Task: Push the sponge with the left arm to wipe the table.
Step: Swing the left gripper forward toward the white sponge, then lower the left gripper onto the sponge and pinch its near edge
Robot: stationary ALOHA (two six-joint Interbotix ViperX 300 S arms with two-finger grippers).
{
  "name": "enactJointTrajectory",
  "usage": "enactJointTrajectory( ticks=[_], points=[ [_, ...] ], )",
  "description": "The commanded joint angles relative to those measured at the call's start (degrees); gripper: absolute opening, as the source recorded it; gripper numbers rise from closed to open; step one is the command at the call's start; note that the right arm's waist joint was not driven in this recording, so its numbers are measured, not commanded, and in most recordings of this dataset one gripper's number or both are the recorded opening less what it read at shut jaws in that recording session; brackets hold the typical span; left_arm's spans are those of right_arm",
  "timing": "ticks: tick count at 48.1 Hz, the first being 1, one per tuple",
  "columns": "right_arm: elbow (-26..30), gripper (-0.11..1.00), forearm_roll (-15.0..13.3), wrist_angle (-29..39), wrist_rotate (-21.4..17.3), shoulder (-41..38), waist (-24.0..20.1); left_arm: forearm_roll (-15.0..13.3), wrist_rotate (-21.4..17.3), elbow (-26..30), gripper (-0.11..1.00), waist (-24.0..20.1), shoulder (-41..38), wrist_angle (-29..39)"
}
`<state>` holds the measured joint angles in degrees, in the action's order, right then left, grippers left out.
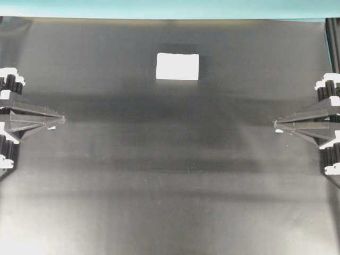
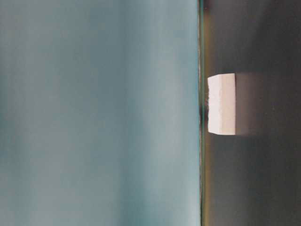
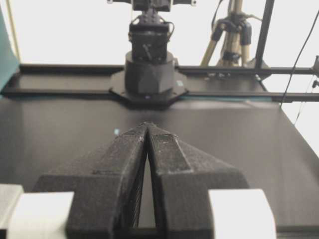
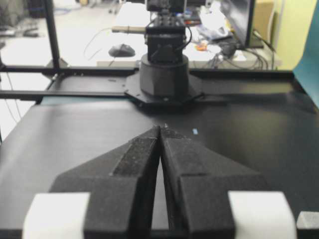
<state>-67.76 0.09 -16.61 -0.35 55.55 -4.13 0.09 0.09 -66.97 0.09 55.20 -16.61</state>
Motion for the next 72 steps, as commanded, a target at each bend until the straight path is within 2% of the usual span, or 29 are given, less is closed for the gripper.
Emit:
enactJointTrajectory(
  ticks=[1,5,10,19,25,37,46,55,60,64,69,72],
  points=[
    [0.53,0.03,0.09,-0.35,0.70,-0.53,0.00,2.55,0.35,1.23,0.05,0.00,-3.78,0.18],
    [0.09,0.00,0.09,1.76,0.62,-0.35,0.00,2.55,0.35,2.64,-0.01,-0.26,-7.91,0.88],
    [0.09,-0.01,0.09,4.57,0.53,-0.26,0.00,2.55,0.26,5.71,-0.01,-1.49,-14.33,1.05],
    [0.00,-0.01,0.09,7.29,-0.35,0.35,0.00,2.55,1.05,12.92,-0.01,-7.82,-26.02,4.31],
    [-0.26,-0.01,0.09,7.56,-0.35,0.79,0.00,2.55,2.64,19.34,-0.01,-11.60,-34.28,7.82],
    [-0.88,-0.01,0.09,7.56,-0.35,1.32,0.00,2.55,2.99,34.45,-0.01,-16.52,-52.12,15.21],
    [-1.14,0.00,0.18,7.56,-0.35,1.67,0.00,2.55,3.60,43.42,-0.01,-20.04,-60.12,17.40],
    [-1.32,-0.01,0.18,7.65,-0.44,1.67,0.00,2.55,7.38,50.80,0.02,-23.12,-65.92,21.36],
    [-1.32,-0.01,0.18,7.65,-0.44,1.67,0.00,2.55,9.05,54.32,0.21,-24.43,-69.17,27.07],
    [-1.32,0.00,0.18,7.65,-0.44,1.67,0.00,2.55,10.28,56.87,0.46,-25.49,-71.81,32.52],
    [-1.41,-0.01,0.35,7.65,-0.44,1.76,0.00,2.55,11.95,58.89,0.76,-26.10,-73.74,36.21],
    [-1.41,-0.01,0.35,7.56,-0.44,1.67,0.00,2.55,13.10,59.33,0.87,-26.10,-74.36,36.91]
  ],
)
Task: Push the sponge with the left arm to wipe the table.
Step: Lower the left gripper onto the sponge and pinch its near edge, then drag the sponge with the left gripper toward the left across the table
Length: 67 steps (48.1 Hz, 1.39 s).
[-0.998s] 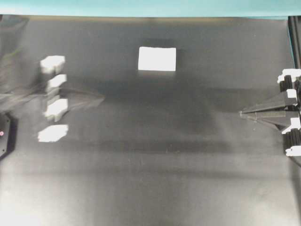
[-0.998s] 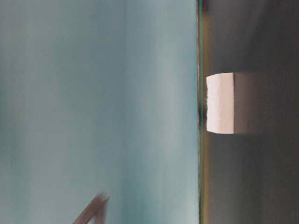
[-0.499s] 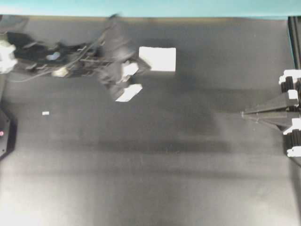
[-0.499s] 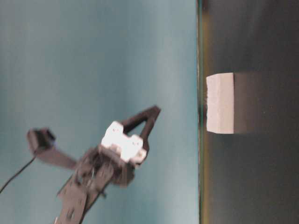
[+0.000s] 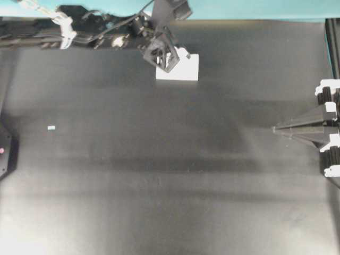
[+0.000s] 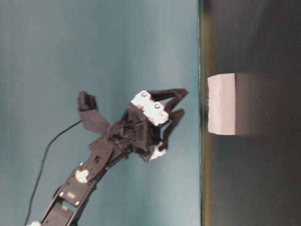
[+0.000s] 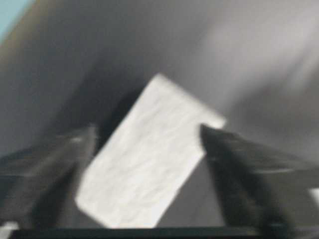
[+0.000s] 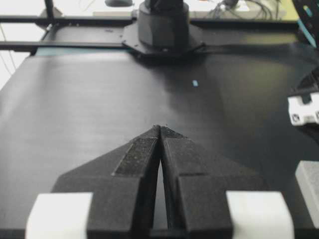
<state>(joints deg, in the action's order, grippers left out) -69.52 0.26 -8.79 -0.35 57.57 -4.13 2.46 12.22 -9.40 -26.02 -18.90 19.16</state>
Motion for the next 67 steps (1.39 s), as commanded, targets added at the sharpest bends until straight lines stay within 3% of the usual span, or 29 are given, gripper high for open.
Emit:
enactJointTrajectory(
  ticks=[1,10,31,36,45,67],
  points=[
    [0.26,-0.01,0.18,-0.26,-0.44,-0.35,0.00,0.18,1.41,1.76,0.89,0.00,-0.44,1.14],
    [0.18,-0.01,0.18,-0.26,-0.35,-0.35,0.00,0.18,3.34,0.88,0.81,0.09,-1.93,1.14],
    [0.09,-0.01,0.18,-0.62,-0.35,-0.26,0.00,0.18,3.87,-0.70,0.78,0.09,-4.31,1.14],
    [0.00,-0.01,0.18,-0.70,-0.35,-0.26,0.00,0.18,3.87,-1.14,0.70,0.09,-4.22,1.05],
    [-0.18,0.00,0.18,-0.70,-0.35,-0.26,0.00,0.18,3.08,-1.23,0.37,0.35,-4.13,1.41],
    [-0.79,-0.01,0.18,-2.11,-0.18,-0.18,0.00,0.18,1.58,-6.06,0.27,2.20,-0.79,7.29]
  ],
)
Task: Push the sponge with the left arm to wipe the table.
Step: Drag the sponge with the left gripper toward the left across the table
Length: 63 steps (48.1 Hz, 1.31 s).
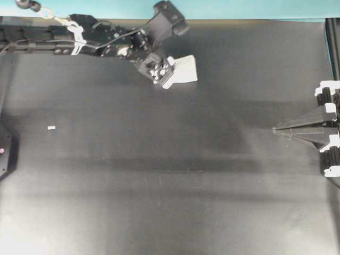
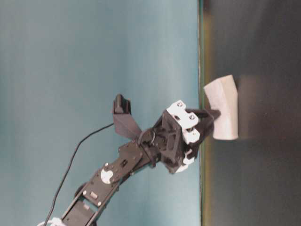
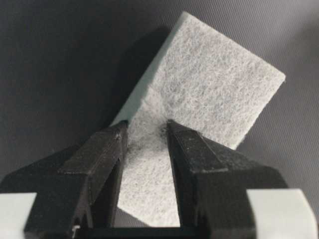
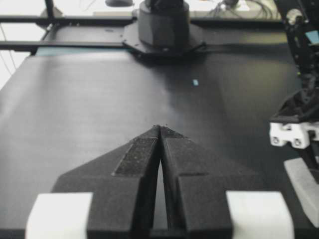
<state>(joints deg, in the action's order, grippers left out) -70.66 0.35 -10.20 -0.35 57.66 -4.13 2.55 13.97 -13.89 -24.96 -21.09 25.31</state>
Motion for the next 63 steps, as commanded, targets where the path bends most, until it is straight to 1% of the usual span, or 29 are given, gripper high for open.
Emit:
enactJointTrajectory(
  ticks=[1,7,13,19,31,40,43,47,53,63],
  points=[
    [0.26,-0.01,0.09,-0.79,-0.18,-0.18,0.00,0.09,-0.26,-1.93,0.27,1.14,1.76,1.32],
    [0.26,-0.01,0.09,-0.79,-0.18,0.18,0.00,0.09,-0.35,-3.52,0.27,1.49,4.39,2.11],
    [0.26,-0.01,0.09,-0.70,-0.18,0.70,0.00,0.09,-0.44,-5.27,0.27,2.55,6.59,4.92],
    [0.18,-0.01,0.09,-0.79,0.35,1.32,0.00,0.09,-0.44,-7.12,0.21,3.52,7.47,6.06],
    [-0.26,-0.01,0.09,-0.44,0.44,2.29,0.00,0.09,-0.18,-10.28,0.18,4.66,9.76,7.03],
    [-0.44,-0.01,0.09,-0.44,0.53,2.72,0.00,0.09,0.09,-15.12,0.18,5.27,12.48,10.81],
    [-0.44,-0.01,0.09,-0.44,0.53,2.72,0.00,0.09,0.26,-17.23,0.16,5.80,13.80,11.69],
    [-0.53,-0.01,0.09,-0.35,0.62,2.72,0.00,0.09,0.88,-19.78,0.15,6.86,16.00,11.78],
    [-0.53,-0.01,0.09,-0.35,0.70,2.81,0.00,0.09,3.34,-23.38,0.15,9.05,19.51,11.78],
    [-0.53,-0.01,0.09,-0.35,0.79,2.90,0.00,0.09,7.56,-28.30,0.15,14.68,25.75,13.10]
  ],
)
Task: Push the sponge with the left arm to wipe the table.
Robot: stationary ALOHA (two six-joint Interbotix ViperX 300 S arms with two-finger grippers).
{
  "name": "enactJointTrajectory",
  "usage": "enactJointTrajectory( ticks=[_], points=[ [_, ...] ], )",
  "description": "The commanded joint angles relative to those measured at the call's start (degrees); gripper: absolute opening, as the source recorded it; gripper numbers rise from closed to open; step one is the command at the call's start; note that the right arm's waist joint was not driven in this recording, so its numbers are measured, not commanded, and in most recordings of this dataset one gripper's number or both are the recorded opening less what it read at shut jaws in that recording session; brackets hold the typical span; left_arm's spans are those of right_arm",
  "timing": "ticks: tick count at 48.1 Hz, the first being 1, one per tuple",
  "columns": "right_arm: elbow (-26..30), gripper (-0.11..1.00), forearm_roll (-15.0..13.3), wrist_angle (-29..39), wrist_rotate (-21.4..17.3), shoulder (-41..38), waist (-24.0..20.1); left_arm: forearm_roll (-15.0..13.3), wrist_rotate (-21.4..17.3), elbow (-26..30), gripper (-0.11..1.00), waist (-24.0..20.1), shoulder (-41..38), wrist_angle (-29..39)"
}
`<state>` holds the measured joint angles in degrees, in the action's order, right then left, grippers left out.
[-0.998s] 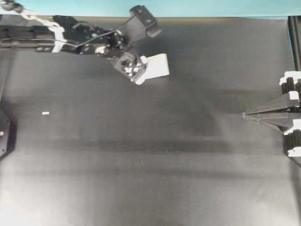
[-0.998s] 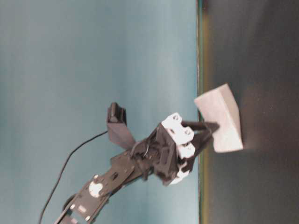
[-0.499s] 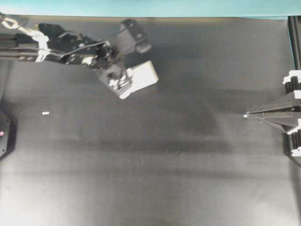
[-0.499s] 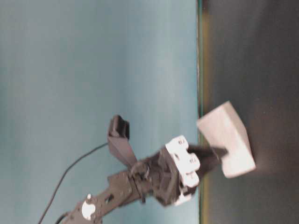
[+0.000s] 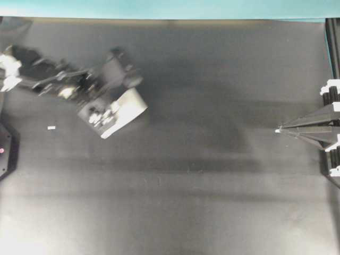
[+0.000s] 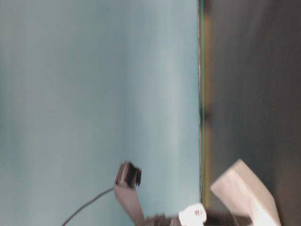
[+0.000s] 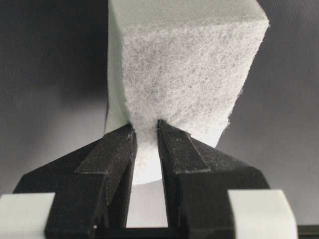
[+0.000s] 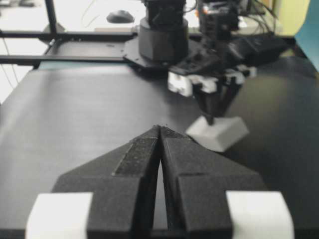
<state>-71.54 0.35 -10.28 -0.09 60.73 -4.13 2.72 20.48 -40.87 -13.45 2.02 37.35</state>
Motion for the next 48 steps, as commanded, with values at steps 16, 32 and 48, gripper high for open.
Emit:
enactJointTrajectory(
  ticks=[16,32,48],
  points=[
    [0.35,-0.01,0.09,-0.35,0.62,-0.09,0.00,-0.09,14.50,-7.21,0.15,18.02,8.35,0.62],
    [0.35,-0.01,0.09,-0.26,0.62,0.00,0.00,-0.09,24.79,-9.67,0.12,28.74,8.09,-2.99],
    [0.35,0.00,0.00,-0.18,0.62,0.26,0.00,-0.09,35.60,-7.56,0.12,41.48,7.38,-4.39]
  ],
)
